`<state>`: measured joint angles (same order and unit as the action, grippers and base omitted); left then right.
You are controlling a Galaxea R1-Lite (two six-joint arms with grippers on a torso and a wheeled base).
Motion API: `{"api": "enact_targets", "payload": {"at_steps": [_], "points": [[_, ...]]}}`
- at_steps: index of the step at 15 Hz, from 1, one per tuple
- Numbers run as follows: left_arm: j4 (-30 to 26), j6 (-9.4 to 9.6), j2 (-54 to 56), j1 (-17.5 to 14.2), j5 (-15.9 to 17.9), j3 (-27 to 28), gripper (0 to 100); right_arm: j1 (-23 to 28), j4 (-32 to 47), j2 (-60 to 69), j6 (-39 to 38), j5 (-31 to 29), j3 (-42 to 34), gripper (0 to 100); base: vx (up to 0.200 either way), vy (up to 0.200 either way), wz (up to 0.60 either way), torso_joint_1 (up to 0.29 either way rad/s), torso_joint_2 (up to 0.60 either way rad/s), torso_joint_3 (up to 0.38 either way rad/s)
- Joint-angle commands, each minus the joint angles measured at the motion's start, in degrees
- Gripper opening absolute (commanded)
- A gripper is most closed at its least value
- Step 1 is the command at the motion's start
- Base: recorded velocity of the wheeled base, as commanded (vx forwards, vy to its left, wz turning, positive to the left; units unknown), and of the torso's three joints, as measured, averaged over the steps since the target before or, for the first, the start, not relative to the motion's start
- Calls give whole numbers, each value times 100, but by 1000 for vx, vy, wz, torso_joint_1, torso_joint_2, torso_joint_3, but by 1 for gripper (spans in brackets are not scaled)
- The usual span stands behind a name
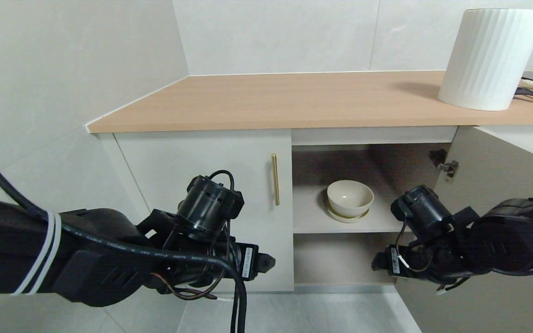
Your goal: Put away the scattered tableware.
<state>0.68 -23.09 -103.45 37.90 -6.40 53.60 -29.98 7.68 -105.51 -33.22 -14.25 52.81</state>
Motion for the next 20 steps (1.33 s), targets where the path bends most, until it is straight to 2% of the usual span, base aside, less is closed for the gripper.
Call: {"api": "enact_targets", "payload": {"at_steps": [1,13,15,18,20], "points": [[2,-3,27,-2,-2,-8,100,-8,-12,189,88,19,-87,100,-200,0,0,-2,7,7],[2,-3,0,-2,-63,-16,100,-122,-3,206,228,28,-192,100,-200,0,0,0,3,3],[11,-3,9,-2,-125,-8,100,-79,5,452,255,107,-236,100,0,0,0,0,0,0],[125,6,71,-63,-274,-8,100,-96,102,1076,272,704,-465,100,0,0,0,0,0,0],[125,6,106,-63,-300,-8,100,-96,462,1278,246,704,-693,100,0,0,0,0,0,0]]}}
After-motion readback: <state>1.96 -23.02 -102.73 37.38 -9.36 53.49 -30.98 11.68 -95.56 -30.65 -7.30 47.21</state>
